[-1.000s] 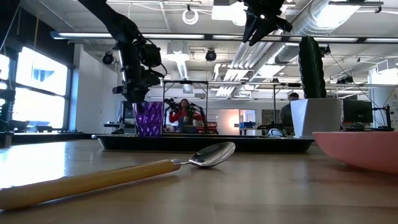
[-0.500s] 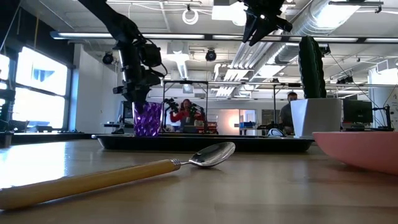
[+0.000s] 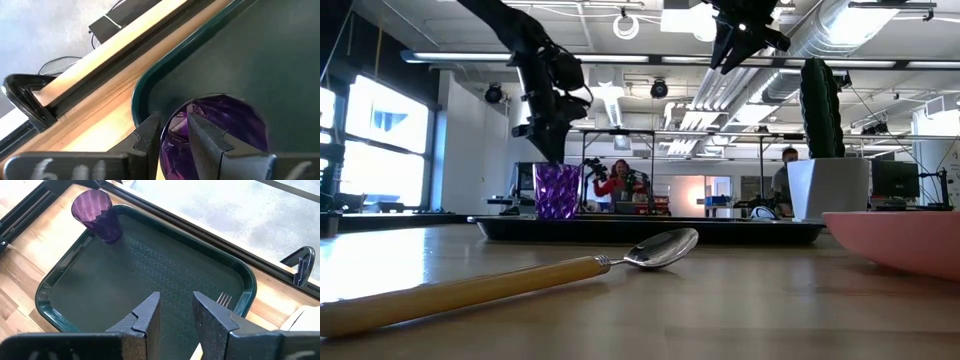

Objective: Pick and place plate/cup/fork/spoon on tray
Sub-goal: Put the orange plate on the bottom right of the purple cup

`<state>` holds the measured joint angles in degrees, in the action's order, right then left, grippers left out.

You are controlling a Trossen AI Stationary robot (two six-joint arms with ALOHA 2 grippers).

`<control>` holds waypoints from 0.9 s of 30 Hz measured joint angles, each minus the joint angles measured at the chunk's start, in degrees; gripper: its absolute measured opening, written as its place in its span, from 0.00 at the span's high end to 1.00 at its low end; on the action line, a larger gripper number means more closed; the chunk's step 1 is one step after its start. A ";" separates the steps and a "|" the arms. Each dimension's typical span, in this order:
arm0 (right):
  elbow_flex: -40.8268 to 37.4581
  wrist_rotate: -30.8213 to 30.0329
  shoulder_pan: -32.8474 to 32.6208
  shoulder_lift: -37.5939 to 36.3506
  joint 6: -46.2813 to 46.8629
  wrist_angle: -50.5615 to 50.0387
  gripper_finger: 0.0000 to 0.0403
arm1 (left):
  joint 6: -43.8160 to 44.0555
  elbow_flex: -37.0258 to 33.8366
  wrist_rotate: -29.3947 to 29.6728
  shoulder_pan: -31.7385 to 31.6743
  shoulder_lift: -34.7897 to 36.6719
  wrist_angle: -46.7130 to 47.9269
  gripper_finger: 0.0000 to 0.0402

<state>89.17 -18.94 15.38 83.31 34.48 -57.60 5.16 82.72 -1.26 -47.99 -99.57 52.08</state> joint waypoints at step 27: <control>-0.02 16.23 -8.20 0.00 13.78 -12.84 0.74 | -1.31 14.62 -3.62 7.82 9.20 31.25 0.79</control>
<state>89.14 -2.71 7.17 83.31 48.26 -70.44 3.85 97.34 -4.88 -40.17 -90.37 83.33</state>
